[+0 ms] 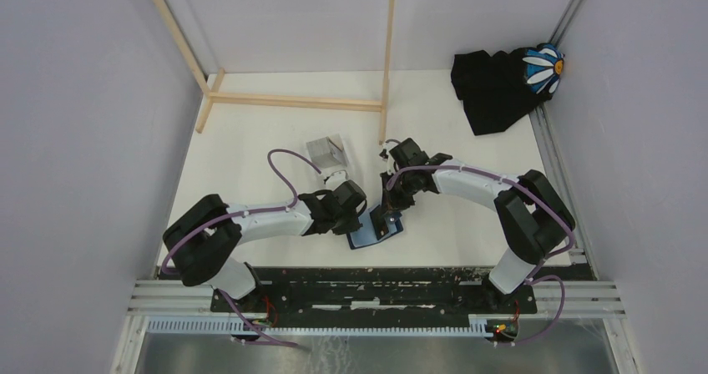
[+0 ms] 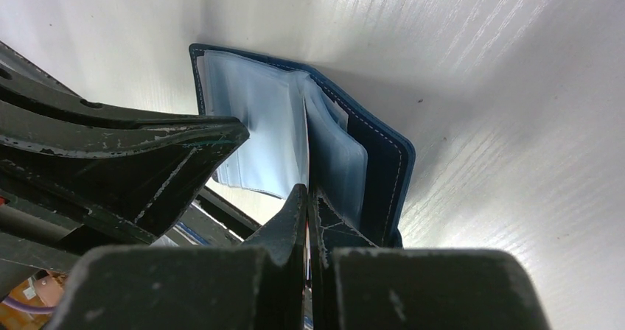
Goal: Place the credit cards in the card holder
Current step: Insert the credit card into the card holder.
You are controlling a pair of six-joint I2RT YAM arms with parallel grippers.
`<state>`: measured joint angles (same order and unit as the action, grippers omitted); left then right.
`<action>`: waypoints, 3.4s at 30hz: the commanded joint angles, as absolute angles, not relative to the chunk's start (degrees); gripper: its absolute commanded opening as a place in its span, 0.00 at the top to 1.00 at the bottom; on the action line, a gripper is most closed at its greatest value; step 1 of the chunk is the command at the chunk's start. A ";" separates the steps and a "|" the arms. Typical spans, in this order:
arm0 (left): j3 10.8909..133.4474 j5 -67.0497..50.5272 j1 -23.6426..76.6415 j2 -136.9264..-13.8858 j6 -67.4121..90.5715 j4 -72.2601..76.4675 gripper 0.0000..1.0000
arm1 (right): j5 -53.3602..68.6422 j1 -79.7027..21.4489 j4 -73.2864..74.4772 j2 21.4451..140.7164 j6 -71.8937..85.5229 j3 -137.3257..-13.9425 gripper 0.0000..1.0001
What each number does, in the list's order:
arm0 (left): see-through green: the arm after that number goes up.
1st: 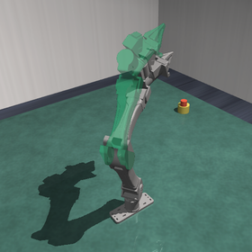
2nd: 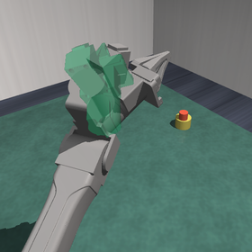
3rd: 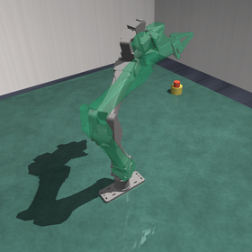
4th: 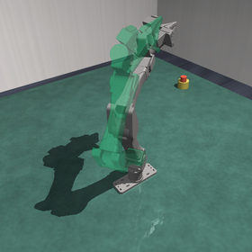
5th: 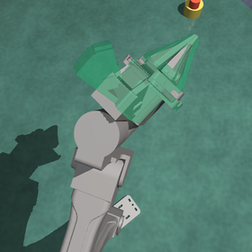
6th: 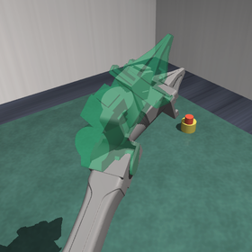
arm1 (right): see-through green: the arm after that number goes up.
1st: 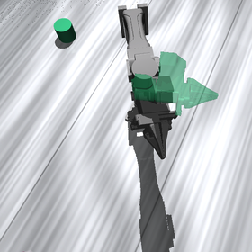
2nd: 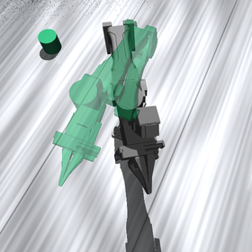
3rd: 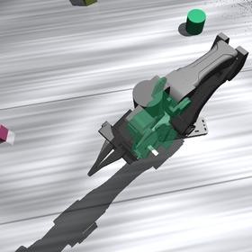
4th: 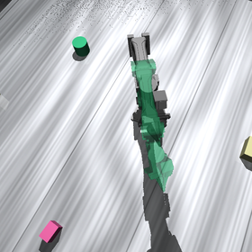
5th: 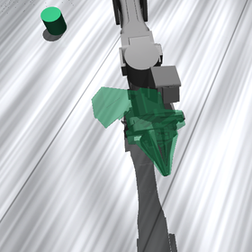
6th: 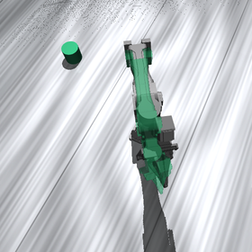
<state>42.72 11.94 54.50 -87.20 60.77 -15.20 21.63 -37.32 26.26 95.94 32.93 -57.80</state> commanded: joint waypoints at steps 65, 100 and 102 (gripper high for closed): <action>41.39 15.47 54.72 -90.59 57.92 -23.38 0.90 | 34.62 -32.65 8.36 94.85 36.93 -50.19 0.99; 42.19 16.09 54.77 -91.24 57.15 -23.12 0.90 | 36.72 -33.73 4.99 98.76 37.63 -47.35 0.99; 42.19 16.08 54.82 -91.31 57.14 -23.07 0.90 | 36.82 -33.83 5.29 98.88 37.45 -47.37 0.99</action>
<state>43.81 13.08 54.52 -88.14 60.71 -17.19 35.79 -33.21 6.28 97.95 38.33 -47.33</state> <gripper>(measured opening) 0.102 0.014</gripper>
